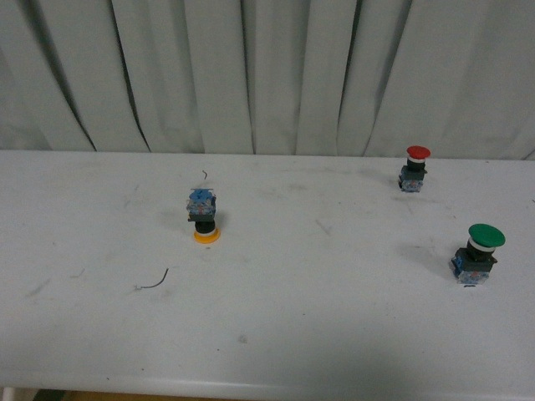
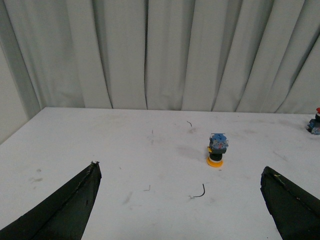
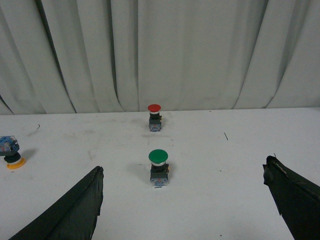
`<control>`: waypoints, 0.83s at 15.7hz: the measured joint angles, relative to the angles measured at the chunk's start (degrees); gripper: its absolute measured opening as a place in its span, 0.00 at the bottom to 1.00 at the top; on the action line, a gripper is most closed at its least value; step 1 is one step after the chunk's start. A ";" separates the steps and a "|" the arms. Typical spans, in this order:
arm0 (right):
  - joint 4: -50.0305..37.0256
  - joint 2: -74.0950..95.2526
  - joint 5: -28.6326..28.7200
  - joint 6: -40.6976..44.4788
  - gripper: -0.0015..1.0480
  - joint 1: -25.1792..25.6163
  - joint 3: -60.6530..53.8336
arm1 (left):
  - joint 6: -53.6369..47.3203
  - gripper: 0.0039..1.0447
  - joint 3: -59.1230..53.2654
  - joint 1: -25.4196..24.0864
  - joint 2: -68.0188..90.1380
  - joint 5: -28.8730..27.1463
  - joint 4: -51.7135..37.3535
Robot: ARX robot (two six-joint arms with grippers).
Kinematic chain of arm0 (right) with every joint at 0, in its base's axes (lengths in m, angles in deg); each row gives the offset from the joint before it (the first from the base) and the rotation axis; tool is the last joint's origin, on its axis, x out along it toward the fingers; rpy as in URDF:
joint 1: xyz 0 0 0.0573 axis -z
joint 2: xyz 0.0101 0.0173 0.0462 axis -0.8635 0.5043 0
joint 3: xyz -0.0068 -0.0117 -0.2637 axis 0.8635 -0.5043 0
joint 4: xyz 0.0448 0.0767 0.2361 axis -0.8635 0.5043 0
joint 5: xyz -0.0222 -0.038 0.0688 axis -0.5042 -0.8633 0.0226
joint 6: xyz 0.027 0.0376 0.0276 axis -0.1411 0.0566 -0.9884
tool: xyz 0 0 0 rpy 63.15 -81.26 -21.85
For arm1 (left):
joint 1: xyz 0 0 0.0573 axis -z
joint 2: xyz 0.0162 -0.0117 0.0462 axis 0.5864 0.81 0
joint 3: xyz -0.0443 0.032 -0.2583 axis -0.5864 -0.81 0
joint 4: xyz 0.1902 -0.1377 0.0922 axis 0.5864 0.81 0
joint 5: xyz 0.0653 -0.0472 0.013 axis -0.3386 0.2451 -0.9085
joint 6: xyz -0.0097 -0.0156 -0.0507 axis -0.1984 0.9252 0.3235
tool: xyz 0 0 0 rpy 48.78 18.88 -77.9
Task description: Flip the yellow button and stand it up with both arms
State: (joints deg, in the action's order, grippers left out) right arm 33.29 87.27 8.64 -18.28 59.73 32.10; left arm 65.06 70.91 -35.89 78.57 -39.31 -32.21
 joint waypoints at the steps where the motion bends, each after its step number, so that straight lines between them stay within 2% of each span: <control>1: -0.02 0.00 0.00 0.00 0.94 0.00 0.00 | 0.00 0.94 0.00 0.00 0.00 0.00 0.00; 13: -0.02 0.00 0.00 0.00 0.94 0.00 0.00 | 0.00 0.94 0.00 0.00 0.00 0.00 0.00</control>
State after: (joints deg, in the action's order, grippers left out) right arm 33.26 87.27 8.64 -18.28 59.73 32.10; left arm 65.06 70.91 -35.89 78.57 -39.31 -32.21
